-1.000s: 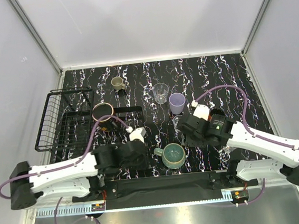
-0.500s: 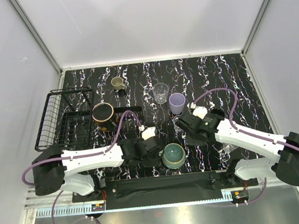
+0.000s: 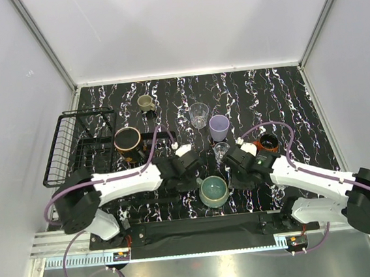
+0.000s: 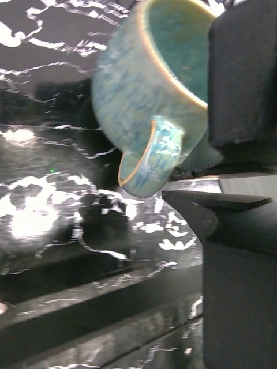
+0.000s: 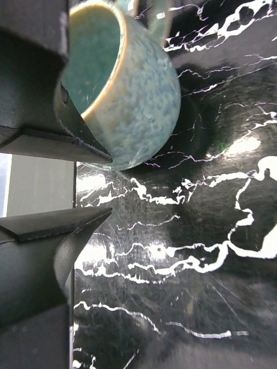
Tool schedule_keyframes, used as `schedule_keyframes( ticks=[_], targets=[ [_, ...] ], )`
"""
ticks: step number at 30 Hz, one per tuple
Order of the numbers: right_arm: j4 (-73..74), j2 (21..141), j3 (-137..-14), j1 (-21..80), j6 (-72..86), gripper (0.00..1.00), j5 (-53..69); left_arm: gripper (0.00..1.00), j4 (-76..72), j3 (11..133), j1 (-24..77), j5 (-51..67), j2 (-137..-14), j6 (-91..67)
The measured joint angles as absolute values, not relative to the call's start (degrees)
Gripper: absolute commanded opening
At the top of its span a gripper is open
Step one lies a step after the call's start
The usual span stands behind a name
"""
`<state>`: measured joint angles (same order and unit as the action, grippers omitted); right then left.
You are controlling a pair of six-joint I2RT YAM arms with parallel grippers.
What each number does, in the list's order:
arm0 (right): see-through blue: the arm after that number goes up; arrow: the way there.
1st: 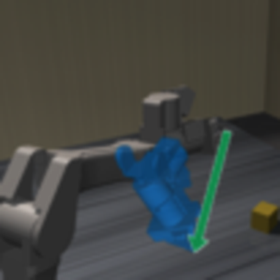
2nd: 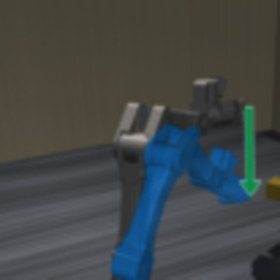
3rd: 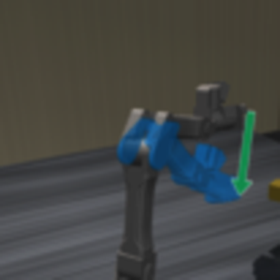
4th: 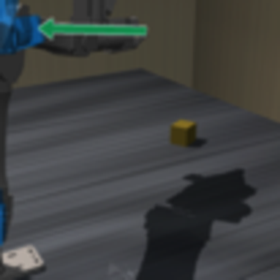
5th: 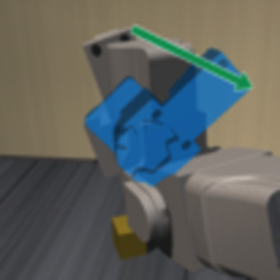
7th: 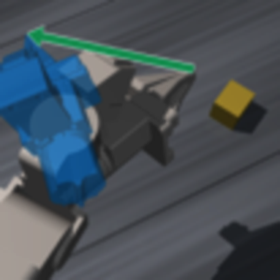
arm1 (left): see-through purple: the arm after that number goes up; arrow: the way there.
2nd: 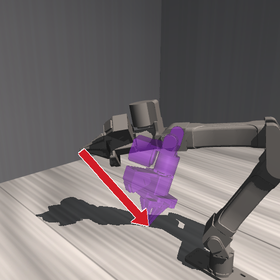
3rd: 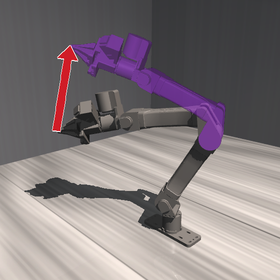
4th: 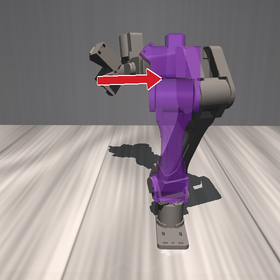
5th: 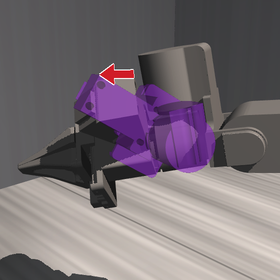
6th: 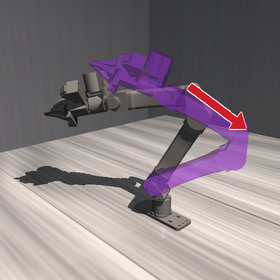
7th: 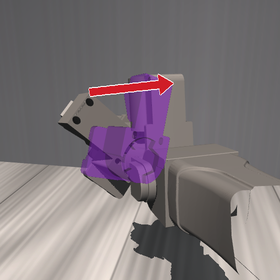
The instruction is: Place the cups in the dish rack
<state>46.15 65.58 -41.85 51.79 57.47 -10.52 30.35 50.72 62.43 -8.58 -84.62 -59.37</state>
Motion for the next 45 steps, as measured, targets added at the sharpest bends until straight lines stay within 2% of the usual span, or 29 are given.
schedule_keyframes(
  ticks=[6, 9, 15, 16, 20, 27, 28, 31, 33, 34, 43, 45],
  targets=[
    [44.9, 66.2, -40.9, 54.5, 58.8, 0.44, -9.3, 0.15, 30.3, 57.0, 60.0, -7.7, -91.8, -54.8],
    [44.3, 66.2, -40.4, 56.2, 60.1, 0.45, -8.8, 0.19, 29.8, 60.2, 58.2, -6.9, -94.0, -52.4],
    [39.3, 63.5, -38.5, 57.4, 62.4, 0.45, -6.3, 0.48, 26.9, 61.4, 55.5, -4.4, -93.9, -47.7],
    [39.4, 62.2, -38.2, 57.4, 62.7, 0.45, -6.3, 0.58, 26.9, 61.3, 55.4, -4.2, -93.3, -47.1],
    [42.0, 55.8, -37.8, 57.4, 63.9, 0.47, -7.1, 0.67, 27.2, 58.5, 55.3, -4.0, -88.1, -45.6],
    [48.5, 49.9, -38.0, 57.4, 64.6, 0.52, -9.6, 0.69, 29.4, 52.5, 55.5, -4.3, -73.7, -45.5],
    [49.2, 49.8, -38.2, 57.4, 64.6, 0.59, -9.6, 0.69, 29.7, 51.8, 55.6, -4.2, -71.8, -45.5],
    [50.4, 50.0, -38.9, 57.4, 64.2, 0.73, -9.7, 0.68, 30.3, 50.8, 56.1, -3.7, -69.0, -45.5],
    [50.5, 50.5, -39.7, 57.4, 63.7, 0.96, -9.7, 0.68, 30.3, 50.5, 56.8, -3.5, -69.2, -45.4],
    [50.5, 51.0, -40.0, 57.4, 63.3, 1.00, -9.8, 0.68, 30.3, 50.3, 57.4, -3.4, -69.6, -45.4],
    [48.9, 53.7, -41.3, 57.4, 62.4, 1.00, -8.3, 0.60, 29.8, 49.1, 60.1, -2.9, -77.3, -45.0],
    [47.4, 53.6, -41.1, 57.4, 62.4, 1.00, -7.6, 0.55, 29.9, 49.1, 60.7, -3.4, -78.6, -44.9]
  ],
)
